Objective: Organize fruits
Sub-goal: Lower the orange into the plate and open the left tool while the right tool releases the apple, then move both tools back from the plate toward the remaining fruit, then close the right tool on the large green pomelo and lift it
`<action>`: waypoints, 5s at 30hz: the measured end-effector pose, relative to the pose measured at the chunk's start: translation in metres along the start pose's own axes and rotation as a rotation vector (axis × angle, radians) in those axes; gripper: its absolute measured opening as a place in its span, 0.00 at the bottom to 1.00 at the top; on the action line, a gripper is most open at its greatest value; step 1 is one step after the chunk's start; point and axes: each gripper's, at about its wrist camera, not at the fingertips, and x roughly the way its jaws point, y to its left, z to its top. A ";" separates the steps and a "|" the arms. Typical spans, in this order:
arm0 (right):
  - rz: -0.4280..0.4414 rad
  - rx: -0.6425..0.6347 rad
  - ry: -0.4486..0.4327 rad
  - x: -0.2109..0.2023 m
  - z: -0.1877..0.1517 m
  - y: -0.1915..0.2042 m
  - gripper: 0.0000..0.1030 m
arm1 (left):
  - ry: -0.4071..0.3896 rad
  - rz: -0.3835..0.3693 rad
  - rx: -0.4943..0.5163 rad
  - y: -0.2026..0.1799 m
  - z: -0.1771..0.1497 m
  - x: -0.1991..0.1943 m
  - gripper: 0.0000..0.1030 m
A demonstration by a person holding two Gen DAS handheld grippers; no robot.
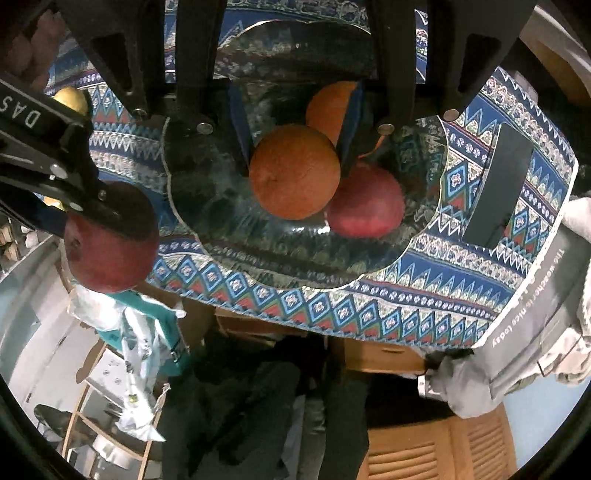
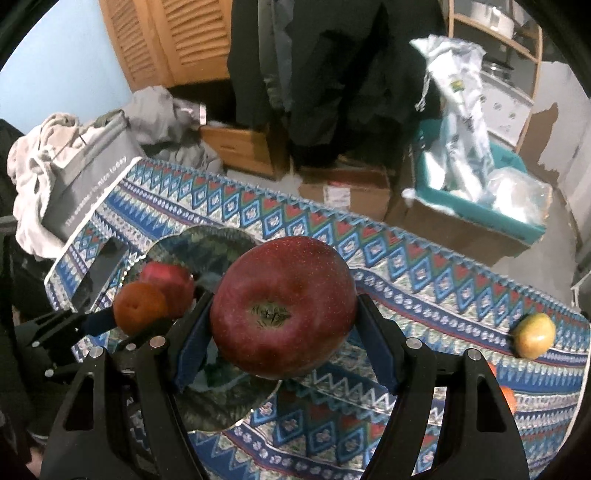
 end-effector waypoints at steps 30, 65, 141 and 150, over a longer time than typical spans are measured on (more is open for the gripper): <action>0.069 0.033 0.089 0.041 0.002 0.013 0.75 | 0.095 -0.043 -0.070 0.022 -0.006 0.020 0.58; -0.113 0.079 -0.029 -0.060 -0.016 -0.039 0.82 | -0.004 -0.105 0.029 -0.028 -0.007 -0.038 0.69; -0.189 0.308 0.222 -0.035 -0.185 -0.193 0.77 | 0.135 -0.072 0.423 -0.211 -0.056 0.026 0.72; -0.228 0.374 0.135 -0.066 -0.179 -0.215 0.77 | 0.157 -0.135 0.389 -0.230 -0.046 0.029 0.72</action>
